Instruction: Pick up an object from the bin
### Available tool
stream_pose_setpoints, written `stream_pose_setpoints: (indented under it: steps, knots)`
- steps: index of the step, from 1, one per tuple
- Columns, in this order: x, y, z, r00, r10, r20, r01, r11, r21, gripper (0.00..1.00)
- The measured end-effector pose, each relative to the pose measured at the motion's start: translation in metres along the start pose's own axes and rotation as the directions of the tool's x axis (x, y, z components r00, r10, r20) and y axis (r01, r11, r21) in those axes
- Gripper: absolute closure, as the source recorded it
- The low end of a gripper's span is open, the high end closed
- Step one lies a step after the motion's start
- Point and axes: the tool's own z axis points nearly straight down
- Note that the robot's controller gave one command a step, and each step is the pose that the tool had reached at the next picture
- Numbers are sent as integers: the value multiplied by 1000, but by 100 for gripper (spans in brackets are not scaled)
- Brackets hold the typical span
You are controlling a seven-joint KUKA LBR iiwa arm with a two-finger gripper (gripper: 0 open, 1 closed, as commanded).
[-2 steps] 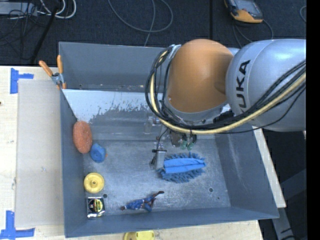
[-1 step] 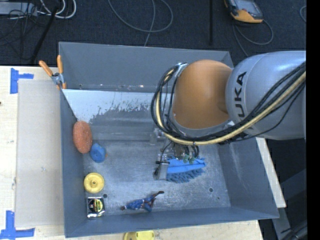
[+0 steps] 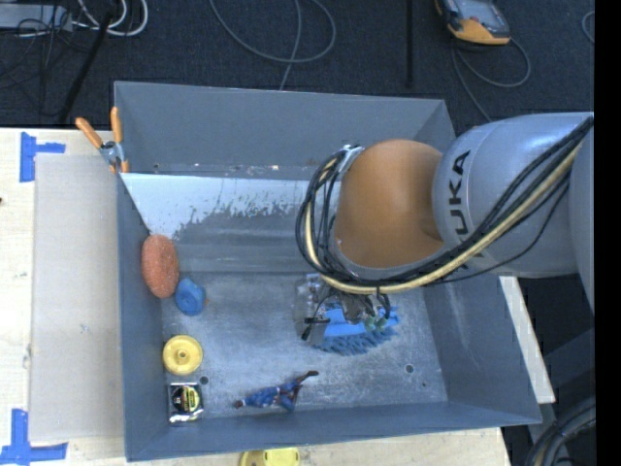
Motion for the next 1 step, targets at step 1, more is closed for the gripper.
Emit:
stream_pose_setpoints:
  steps: [1]
  knots:
    - [0,0,0,1000,1,0,-1,1000,0,0]
